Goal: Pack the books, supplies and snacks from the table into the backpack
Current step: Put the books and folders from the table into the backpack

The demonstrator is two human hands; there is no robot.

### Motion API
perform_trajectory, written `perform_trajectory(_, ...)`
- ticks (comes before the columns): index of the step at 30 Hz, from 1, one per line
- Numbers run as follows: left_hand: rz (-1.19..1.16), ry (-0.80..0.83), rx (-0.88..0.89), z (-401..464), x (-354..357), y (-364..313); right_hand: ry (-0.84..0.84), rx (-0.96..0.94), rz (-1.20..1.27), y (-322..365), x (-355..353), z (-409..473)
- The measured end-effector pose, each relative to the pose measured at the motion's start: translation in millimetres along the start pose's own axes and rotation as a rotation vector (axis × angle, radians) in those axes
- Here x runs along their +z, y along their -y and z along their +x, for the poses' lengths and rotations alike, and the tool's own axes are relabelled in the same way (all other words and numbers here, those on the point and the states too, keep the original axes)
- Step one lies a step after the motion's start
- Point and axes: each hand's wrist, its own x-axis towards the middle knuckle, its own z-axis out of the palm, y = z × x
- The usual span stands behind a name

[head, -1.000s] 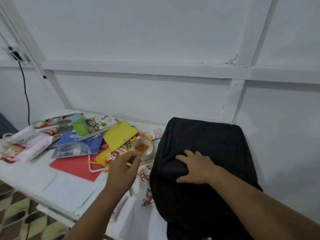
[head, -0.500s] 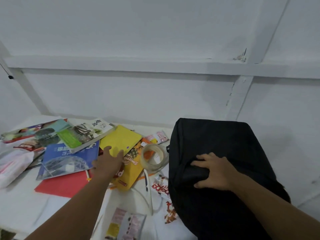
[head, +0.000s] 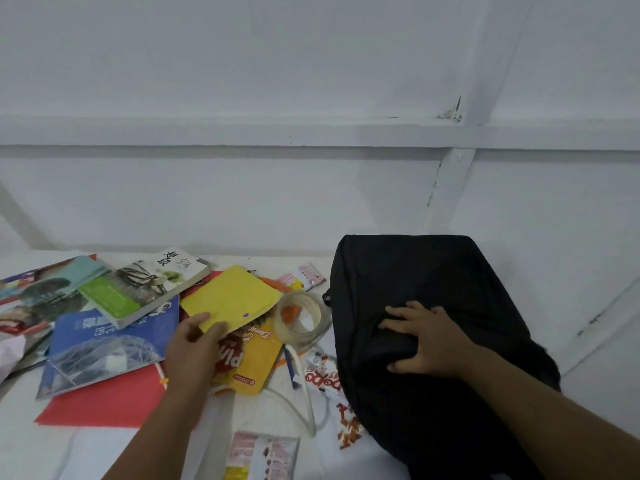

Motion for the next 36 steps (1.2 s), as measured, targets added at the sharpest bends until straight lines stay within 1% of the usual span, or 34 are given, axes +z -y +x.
perform_trajectory(4, -0.305, 0.081, -0.052, -9.2, 2.3, -33.5, -0.028, -0.014, 0.027, -2.9, 1.7, -1.1)
perform_trajectory(7, -0.406, 0.118, 0.004, -23.5, 4.6, -65.4, -0.103, -0.056, 0.068, -4.6, 0.0, -5.1)
perform_trajectory(8, -0.430, 0.123, 0.031, -29.3, 4.5, -73.8, -0.105, -0.069, 0.094, -6.4, -2.2, -6.6)
perform_trajectory(11, -0.516, 0.144, 0.097, -47.3, 5.9, -90.1, 0.006, -0.123, 0.177, -22.0, -16.2, -15.4)
perform_trajectory(14, -0.571, 0.194, 0.131, -69.6, 13.8, -100.5, 0.089, -0.120, 0.094, -49.3, -33.2, -28.4)
perform_trajectory(16, -0.619, 0.254, 0.107, -86.2, 23.3, -102.9, 0.093, -0.100, 0.037, -65.0, -41.7, -34.9)
perform_trajectory(18, -0.654, 0.315, 0.042, -104.5, 36.0, -102.6, 0.051, -0.138, 0.089, -75.6, -49.3, -37.0)
perform_trajectory(22, -0.661, 0.427, -0.052, -141.3, 64.1, -91.5, -0.059, -0.201, 0.186, -83.5, -73.0, -30.3)
perform_trajectory(25, -0.630, 0.435, -0.093, -168.3, 79.1, -83.2, -0.149, -0.212, 0.293, -87.2, -94.1, -20.3)
perform_trajectory(29, -0.600, 0.406, -0.164, -194.8, 85.4, -66.6, -0.179, -0.243, 0.384, -94.6, -110.1, -5.5)
perform_trajectory(32, -0.521, 0.412, -0.231, -213.9, 88.0, -59.8, -0.153, -0.284, 0.399, -92.4, -121.0, 1.1)
perform_trajectory(36, -0.388, 0.456, -0.234, -242.1, 102.5, -60.5, -0.153, -0.280, 0.424, -87.4, -129.9, 3.0)
